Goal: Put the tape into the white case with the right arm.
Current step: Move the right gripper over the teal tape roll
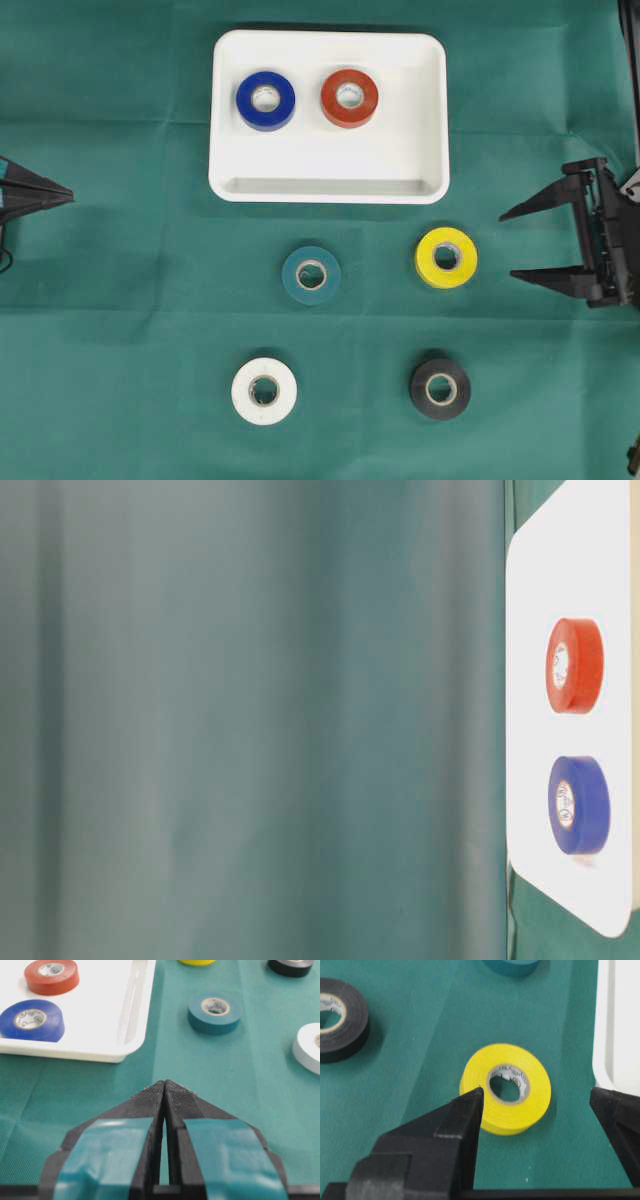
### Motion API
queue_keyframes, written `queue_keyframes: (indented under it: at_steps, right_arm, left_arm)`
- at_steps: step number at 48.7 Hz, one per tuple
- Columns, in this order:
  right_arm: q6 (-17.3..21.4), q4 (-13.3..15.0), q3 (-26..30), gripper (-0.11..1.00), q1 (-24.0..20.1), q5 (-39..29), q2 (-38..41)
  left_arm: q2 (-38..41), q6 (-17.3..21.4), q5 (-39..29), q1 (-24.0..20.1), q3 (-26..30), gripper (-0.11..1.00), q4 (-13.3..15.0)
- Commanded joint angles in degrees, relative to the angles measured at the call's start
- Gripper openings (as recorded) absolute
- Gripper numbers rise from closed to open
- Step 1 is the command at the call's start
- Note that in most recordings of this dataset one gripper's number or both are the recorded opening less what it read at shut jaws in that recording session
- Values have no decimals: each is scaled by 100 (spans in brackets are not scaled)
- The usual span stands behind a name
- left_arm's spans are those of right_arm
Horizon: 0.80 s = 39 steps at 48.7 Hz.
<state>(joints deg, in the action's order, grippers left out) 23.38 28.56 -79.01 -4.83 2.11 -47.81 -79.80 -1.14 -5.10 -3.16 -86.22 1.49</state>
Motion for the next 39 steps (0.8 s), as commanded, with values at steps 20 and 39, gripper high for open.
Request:
queue_keyframes:
  at_steps: [20, 39]
  right_arm:
    - [-53, 18, 1389, 61, -9, 299, 1925]
    - [-70, 26, 2733, 61, -9, 299, 3691]
  left_arm:
    - [44, -9, 53, -9, 62, 1, 9]
    - [44, -9, 53, -9, 70, 1, 9]
